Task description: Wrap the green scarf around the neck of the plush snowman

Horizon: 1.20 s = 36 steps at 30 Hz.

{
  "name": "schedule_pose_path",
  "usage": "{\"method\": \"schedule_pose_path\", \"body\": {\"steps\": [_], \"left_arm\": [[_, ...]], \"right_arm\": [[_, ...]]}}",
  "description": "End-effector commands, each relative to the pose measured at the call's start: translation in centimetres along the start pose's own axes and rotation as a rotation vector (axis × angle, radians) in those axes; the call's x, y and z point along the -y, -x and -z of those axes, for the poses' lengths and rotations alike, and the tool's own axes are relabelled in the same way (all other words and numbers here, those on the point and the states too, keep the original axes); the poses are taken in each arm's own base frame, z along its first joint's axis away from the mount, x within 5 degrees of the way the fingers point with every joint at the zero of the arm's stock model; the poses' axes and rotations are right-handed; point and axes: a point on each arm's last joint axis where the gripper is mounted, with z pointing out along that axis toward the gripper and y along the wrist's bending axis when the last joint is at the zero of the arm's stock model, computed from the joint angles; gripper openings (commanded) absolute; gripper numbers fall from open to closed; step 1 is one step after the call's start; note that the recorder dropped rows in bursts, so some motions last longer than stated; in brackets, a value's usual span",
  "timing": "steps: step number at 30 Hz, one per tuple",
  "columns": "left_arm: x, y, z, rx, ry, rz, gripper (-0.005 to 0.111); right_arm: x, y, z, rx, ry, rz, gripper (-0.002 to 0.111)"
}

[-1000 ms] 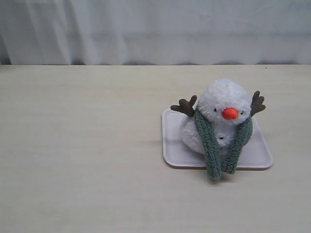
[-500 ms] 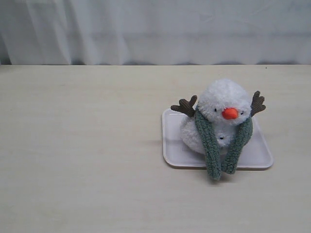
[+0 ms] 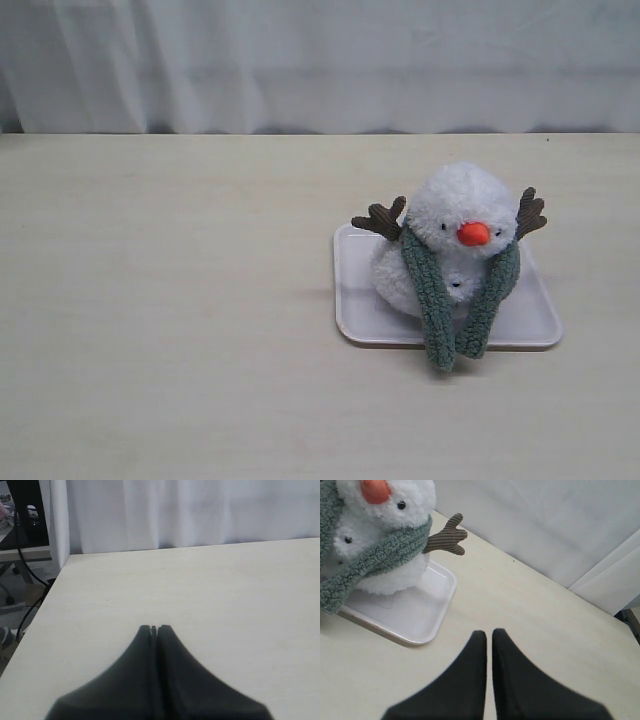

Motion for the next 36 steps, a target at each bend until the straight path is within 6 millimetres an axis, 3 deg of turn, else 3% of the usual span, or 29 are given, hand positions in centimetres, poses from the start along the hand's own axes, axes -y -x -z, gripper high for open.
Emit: {"method": "schedule_pose_path", "body": {"steps": [1, 9, 17, 36], "left_arm": [[-0.01, 0.07, 0.0, 0.016, 0.003, 0.006, 0.0], [-0.01, 0.07, 0.0, 0.016, 0.003, 0.006, 0.0], [-0.01, 0.07, 0.0, 0.016, 0.003, 0.006, 0.0], [-0.01, 0.07, 0.0, 0.016, 0.003, 0.006, 0.0]], "right_arm": [[-0.01, -0.08, 0.02, -0.003, -0.005, -0.007, 0.004], [-0.02, -0.1, 0.02, -0.005, -0.004, -0.078, 0.004], [0.0, -0.07, 0.02, -0.001, -0.006, -0.583, 0.004], [0.0, -0.07, 0.02, -0.001, -0.006, -0.579, 0.004]]}}
